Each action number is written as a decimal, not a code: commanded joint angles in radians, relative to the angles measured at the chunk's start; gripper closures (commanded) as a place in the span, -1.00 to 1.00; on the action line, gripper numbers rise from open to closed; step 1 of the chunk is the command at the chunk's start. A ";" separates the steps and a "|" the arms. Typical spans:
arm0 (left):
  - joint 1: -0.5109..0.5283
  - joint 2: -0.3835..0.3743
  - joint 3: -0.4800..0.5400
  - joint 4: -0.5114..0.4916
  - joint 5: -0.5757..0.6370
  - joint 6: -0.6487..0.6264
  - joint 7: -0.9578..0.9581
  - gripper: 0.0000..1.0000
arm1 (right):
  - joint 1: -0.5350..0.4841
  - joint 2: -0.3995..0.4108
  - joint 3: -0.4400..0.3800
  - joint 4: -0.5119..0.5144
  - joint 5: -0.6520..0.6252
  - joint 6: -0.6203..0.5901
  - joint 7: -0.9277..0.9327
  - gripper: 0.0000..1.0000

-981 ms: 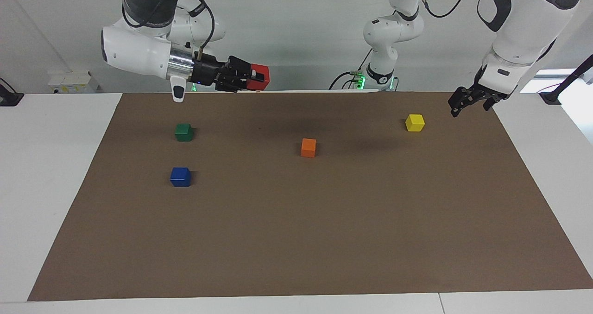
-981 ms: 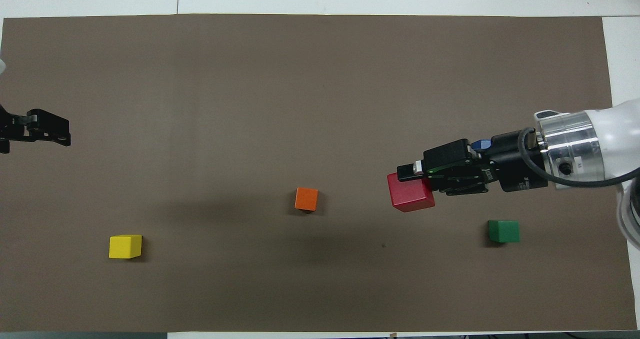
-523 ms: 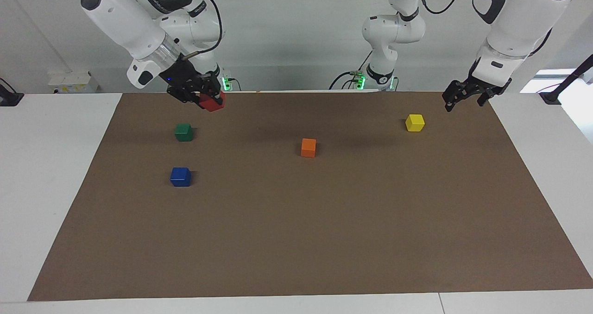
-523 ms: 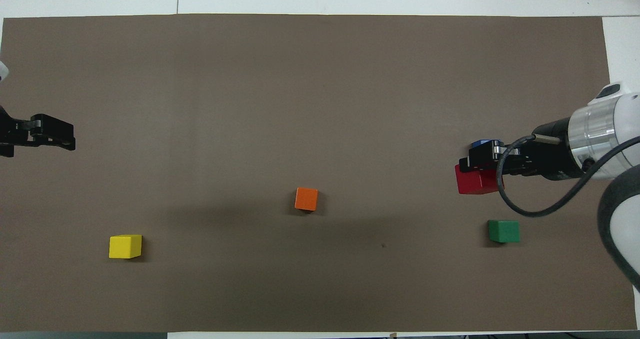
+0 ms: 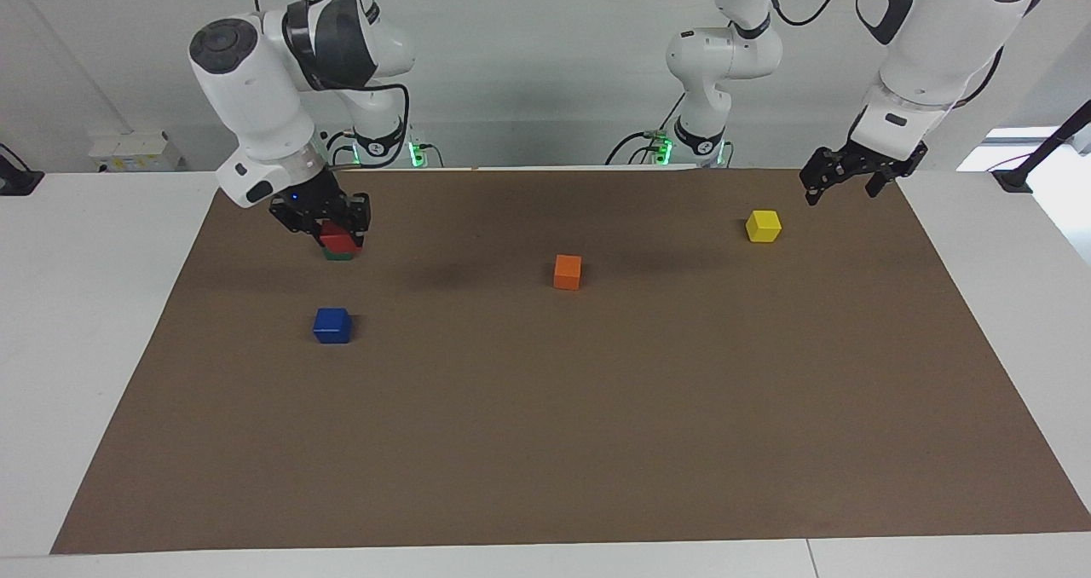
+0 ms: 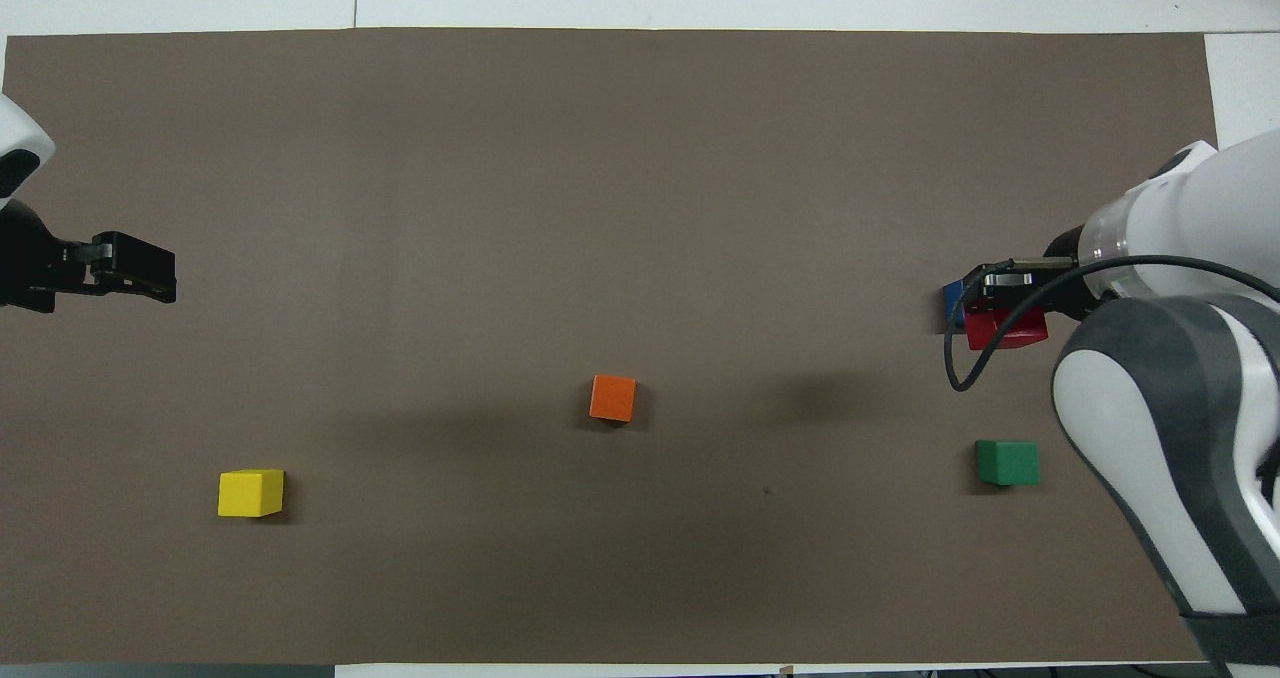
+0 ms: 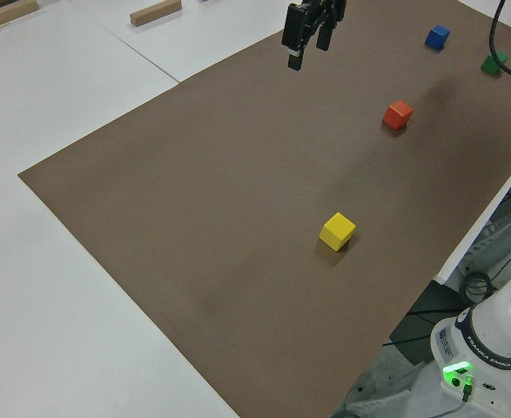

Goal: Transfer red block to right arm and stack on blue block

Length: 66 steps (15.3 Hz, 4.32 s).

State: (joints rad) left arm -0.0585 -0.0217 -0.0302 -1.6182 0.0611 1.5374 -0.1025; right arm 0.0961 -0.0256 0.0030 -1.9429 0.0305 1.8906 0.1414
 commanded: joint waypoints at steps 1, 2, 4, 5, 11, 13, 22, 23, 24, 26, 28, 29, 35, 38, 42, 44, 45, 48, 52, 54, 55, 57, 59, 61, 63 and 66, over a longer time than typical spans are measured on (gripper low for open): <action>0.022 -0.049 -0.004 -0.028 -0.062 0.018 0.015 -1.00 | -0.018 0.065 0.008 -0.027 -0.075 0.096 -0.010 1.00; 0.017 -0.058 -0.004 -0.040 -0.069 0.020 0.014 -1.00 | -0.032 0.085 0.009 -0.037 -0.104 0.138 -0.006 1.00; 0.022 -0.070 -0.002 -0.055 -0.120 0.047 0.015 -1.00 | -0.044 0.107 0.008 -0.083 -0.150 0.204 0.000 1.00; 0.022 -0.069 -0.002 -0.057 -0.127 0.067 0.024 -1.00 | -0.048 0.114 0.008 -0.108 -0.164 0.250 0.001 1.00; 0.023 -0.072 0.001 -0.071 -0.127 0.096 0.104 -1.00 | -0.065 0.131 0.009 -0.159 -0.205 0.386 0.047 1.00; 0.023 -0.072 0.001 -0.072 -0.093 0.095 0.113 -1.00 | -0.075 0.136 0.009 -0.185 -0.205 0.436 0.049 1.00; 0.017 -0.061 -0.001 -0.071 -0.053 0.128 0.127 -1.00 | -0.107 0.139 0.011 -0.218 -0.155 0.499 0.041 1.00; 0.023 -0.063 -0.001 -0.072 -0.053 0.127 0.121 -1.00 | -0.105 0.139 0.011 -0.220 -0.126 0.501 0.034 1.00; 0.023 -0.064 -0.001 -0.072 -0.053 0.124 0.122 -1.00 | -0.105 0.138 0.011 -0.220 -0.118 0.501 0.026 0.90; 0.023 -0.064 -0.001 -0.072 -0.053 0.122 0.121 -1.00 | -0.107 0.139 0.011 -0.220 -0.115 0.499 0.026 0.38; 0.023 -0.066 -0.001 -0.074 -0.053 0.122 0.124 -1.00 | -0.107 0.139 0.011 -0.220 -0.097 0.501 0.018 -0.26; 0.023 -0.066 -0.002 -0.075 -0.053 0.122 0.125 -1.00 | -0.107 0.139 0.011 -0.220 -0.095 0.501 0.017 -0.64; 0.023 -0.077 -0.001 -0.072 -0.053 0.122 0.124 -1.00 | -0.107 0.139 0.011 -0.214 -0.089 0.489 0.009 -1.00; 0.025 -0.077 -0.001 -0.072 -0.053 0.122 0.124 -1.00 | -0.108 0.125 0.011 -0.164 -0.090 0.406 -0.046 -1.00; 0.023 -0.077 -0.001 -0.072 -0.053 0.122 0.124 -1.00 | -0.110 0.067 0.006 -0.006 -0.089 0.156 -0.160 -1.00; 0.023 -0.077 -0.001 -0.072 -0.053 0.122 0.124 -1.00 | -0.110 0.041 0.006 0.050 -0.086 0.078 -0.160 -1.00; 0.023 -0.077 -0.001 -0.072 -0.053 0.122 0.124 -1.00 | -0.108 0.036 0.005 0.079 -0.074 0.033 -0.160 -1.00; 0.023 -0.077 -0.001 -0.072 -0.053 0.122 0.124 -1.00 | -0.107 -0.003 0.006 0.165 -0.057 -0.147 -0.160 -1.00; 0.023 -0.077 -0.001 -0.072 -0.053 0.122 0.124 -1.00 | -0.128 -0.010 0.002 0.265 -0.052 -0.355 -0.262 -1.00; 0.023 -0.077 -0.001 -0.072 -0.053 0.122 0.124 -1.00 | -0.157 0.003 0.003 0.318 -0.037 -0.361 -0.302 -1.00; 0.023 -0.077 -0.001 -0.072 -0.053 0.122 0.124 -1.00 | -0.168 0.009 0.002 0.341 -0.009 -0.363 -0.299 -1.00; 0.023 -0.077 -0.001 -0.072 -0.053 0.122 0.124 -1.00 | -0.155 0.027 -0.011 0.367 -0.009 -0.354 -0.289 -1.00; 0.023 -0.077 -0.001 -0.072 -0.053 0.122 0.124 -1.00 | -0.110 0.032 -0.064 0.380 -0.015 -0.361 -0.289 -1.00; 0.023 -0.077 -0.001 -0.072 -0.053 0.122 0.124 -1.00 | -0.040 0.032 -0.145 0.380 -0.024 -0.367 -0.289 -1.00; 0.023 -0.077 -0.001 -0.072 -0.053 0.122 0.124 -1.00 | -0.058 0.029 -0.146 0.378 -0.021 -0.387 -0.292 -1.00; 0.023 -0.077 -0.001 -0.072 -0.053 0.122 0.124 -1.00 | -0.049 -0.045 -0.146 0.329 -0.024 -0.389 -0.290 -1.00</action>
State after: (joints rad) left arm -0.0432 -0.0760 -0.0255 -1.6666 -0.0100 1.6478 0.0157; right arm 0.0403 -0.0173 -0.1386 -1.5915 -0.0007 1.5234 -0.1294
